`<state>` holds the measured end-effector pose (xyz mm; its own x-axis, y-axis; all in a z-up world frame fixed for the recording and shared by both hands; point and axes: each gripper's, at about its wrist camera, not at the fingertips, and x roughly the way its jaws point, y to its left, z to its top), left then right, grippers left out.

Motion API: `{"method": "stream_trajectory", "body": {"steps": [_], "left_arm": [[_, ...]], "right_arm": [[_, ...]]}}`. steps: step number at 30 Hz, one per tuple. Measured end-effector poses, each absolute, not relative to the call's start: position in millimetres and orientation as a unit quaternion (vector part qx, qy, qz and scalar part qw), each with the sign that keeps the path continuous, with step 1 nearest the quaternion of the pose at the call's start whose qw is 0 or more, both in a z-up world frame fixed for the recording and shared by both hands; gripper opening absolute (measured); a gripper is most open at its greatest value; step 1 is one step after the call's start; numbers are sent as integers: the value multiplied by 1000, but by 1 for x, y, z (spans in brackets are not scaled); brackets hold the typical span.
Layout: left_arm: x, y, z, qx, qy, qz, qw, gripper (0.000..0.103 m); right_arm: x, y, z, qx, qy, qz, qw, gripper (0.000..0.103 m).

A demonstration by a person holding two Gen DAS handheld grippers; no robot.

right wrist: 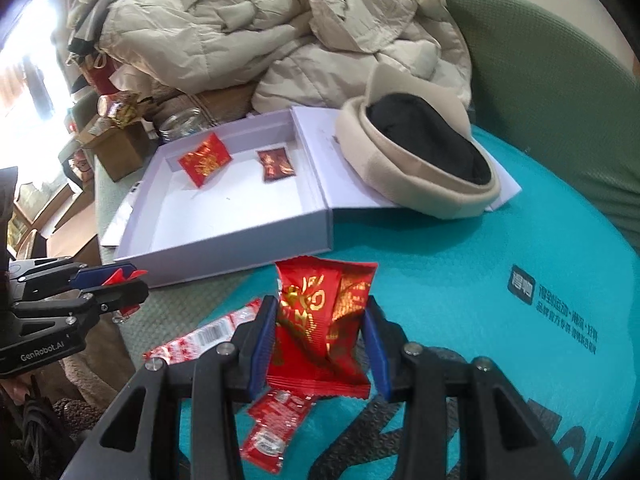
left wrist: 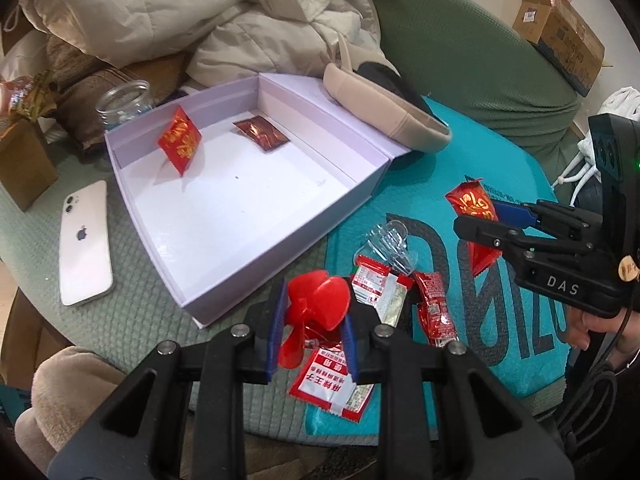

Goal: Organize objects
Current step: 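Lift the red fan with the left tool while the right tool lifts its red packet, then carry the fan and the candy packet over the white box with both tools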

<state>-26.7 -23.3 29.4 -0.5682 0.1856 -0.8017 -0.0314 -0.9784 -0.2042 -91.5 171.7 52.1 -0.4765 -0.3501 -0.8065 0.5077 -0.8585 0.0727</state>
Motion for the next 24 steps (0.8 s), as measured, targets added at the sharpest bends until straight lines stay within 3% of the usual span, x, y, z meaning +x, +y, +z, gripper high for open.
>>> {"method": "stream_trajectory", "body": {"steps": [24], "left_arm": [[-2,-93,62,-435,-86,896,-28,24]], "right_arm": [[-71,74,85,413,108,-823,375,42]]}}
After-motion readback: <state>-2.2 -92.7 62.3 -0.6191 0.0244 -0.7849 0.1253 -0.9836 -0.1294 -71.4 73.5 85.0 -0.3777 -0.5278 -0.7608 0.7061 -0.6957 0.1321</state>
